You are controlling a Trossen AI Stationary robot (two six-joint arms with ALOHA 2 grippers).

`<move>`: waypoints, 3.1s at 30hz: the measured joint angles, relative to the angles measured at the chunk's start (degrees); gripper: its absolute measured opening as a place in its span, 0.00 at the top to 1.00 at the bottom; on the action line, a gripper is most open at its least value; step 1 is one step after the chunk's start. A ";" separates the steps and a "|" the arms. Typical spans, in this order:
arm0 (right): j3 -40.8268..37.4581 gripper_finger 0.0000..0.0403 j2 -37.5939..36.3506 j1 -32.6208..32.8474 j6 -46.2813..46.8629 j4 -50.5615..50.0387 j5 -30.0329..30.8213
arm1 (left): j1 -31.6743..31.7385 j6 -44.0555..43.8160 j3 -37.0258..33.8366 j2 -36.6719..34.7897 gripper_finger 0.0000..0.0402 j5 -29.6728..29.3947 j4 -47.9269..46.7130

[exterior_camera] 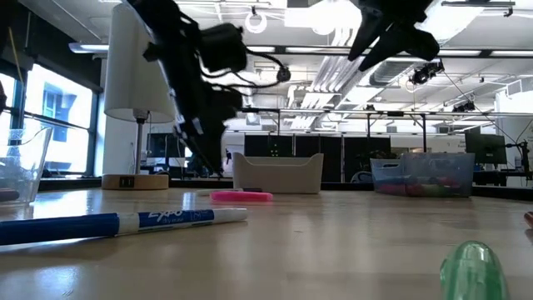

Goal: Pick & Place Markers
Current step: Put the blue marker into the transparent bin

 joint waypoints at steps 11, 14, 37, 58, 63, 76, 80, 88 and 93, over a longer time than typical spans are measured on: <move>-0.02 0.71 0.28 4.67 0.61 0.47 2.58 | 0.02 0.57 5.82 9.69 0.67 -0.59 -0.99; -0.02 0.71 0.31 5.05 -2.12 0.52 1.88 | 0.02 -0.92 6.27 11.77 0.67 1.97 0.30; -0.02 0.71 0.28 5.07 -21.70 -0.08 -5.84 | -0.05 -21.52 6.87 10.97 0.98 17.00 -1.47; -0.02 0.71 0.28 4.96 -15.65 0.01 1.67 | 4.95 -5.30 16.10 10.92 0.54 8.04 -15.99; -0.02 0.71 0.28 4.96 -13.88 0.20 2.97 | 7.29 -4.12 10.85 10.92 0.50 9.42 -12.95; -0.02 0.71 0.31 4.96 -13.83 4.19 5.43 | 6.92 -3.27 6.31 11.88 0.72 11.21 -8.62; -0.02 0.71 0.31 4.96 -13.85 4.96 5.55 | 5.35 -0.51 6.33 11.99 0.93 11.20 -8.78; -0.02 0.71 0.33 4.96 -13.85 5.15 5.13 | -1.63 0.46 6.33 12.09 0.95 6.61 -10.42; -0.02 0.71 0.33 4.98 -13.85 5.12 4.22 | -3.92 -4.06 5.94 8.75 0.97 12.87 -12.39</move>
